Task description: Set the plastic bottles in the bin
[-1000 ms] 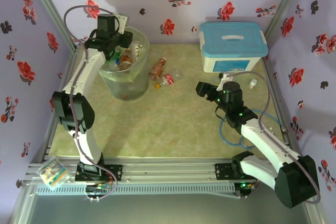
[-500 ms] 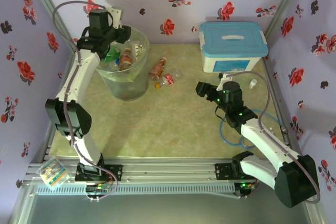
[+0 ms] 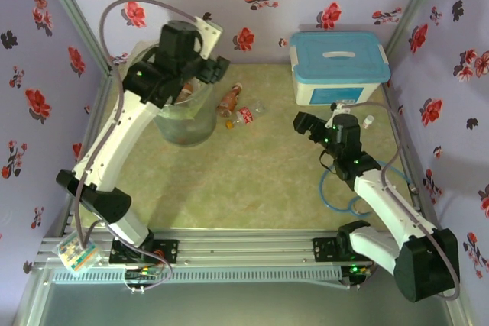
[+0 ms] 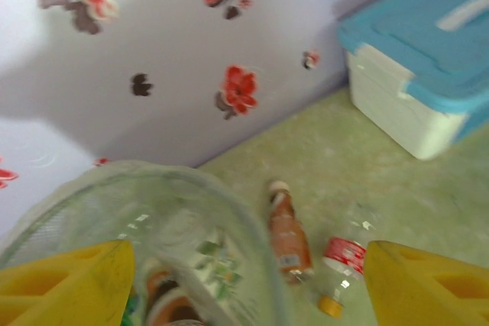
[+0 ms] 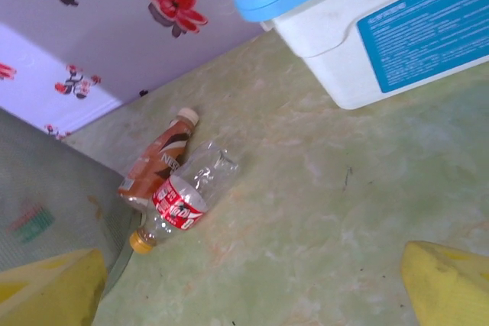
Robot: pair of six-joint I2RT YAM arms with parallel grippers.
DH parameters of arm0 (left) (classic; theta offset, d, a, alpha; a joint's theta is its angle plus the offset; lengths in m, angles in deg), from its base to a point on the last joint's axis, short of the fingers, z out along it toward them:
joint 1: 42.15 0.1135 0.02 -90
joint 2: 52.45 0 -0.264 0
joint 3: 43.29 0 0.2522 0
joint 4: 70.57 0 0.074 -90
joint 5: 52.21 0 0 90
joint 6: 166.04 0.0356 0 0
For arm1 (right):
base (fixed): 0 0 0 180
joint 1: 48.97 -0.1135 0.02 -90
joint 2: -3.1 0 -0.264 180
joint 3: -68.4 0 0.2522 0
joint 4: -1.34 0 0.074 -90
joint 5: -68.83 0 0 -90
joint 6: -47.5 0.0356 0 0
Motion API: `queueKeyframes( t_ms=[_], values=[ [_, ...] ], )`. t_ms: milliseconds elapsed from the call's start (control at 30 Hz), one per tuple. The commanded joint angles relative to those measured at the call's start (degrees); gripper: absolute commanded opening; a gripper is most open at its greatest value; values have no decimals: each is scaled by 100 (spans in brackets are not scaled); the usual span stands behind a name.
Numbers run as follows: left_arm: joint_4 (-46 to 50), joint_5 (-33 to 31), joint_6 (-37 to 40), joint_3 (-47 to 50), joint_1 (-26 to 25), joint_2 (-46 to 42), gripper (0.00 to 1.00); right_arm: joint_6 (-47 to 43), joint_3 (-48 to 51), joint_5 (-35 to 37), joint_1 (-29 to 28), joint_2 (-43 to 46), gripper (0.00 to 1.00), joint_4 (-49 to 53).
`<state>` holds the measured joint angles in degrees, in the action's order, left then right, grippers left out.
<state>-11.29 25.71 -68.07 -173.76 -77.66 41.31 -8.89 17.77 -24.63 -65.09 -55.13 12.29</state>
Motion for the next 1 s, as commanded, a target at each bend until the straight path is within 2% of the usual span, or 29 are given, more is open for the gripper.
queueKeyframes(
  t_ms=[0,133,200,333,633,967],
  values=[
    [676,-681,111,-197,-411,92,81,322,-21,-470,309,113,99,-127],
    [1241,-1292,313,-624,-1046,851,87,372,-31,-638,637,270,99,226],
    [1391,-1243,237,-930,-1154,1283,88,395,5,-608,792,399,99,432],
    [1718,-746,96,-1608,-1242,2147,90,556,166,-567,1100,654,99,695],
    [2102,-200,-2,-2746,-1084,4039,92,753,513,-887,1569,874,99,694],
    [1721,260,-267,-2404,-572,4760,96,771,679,-1066,1691,983,99,713]
  ],
)
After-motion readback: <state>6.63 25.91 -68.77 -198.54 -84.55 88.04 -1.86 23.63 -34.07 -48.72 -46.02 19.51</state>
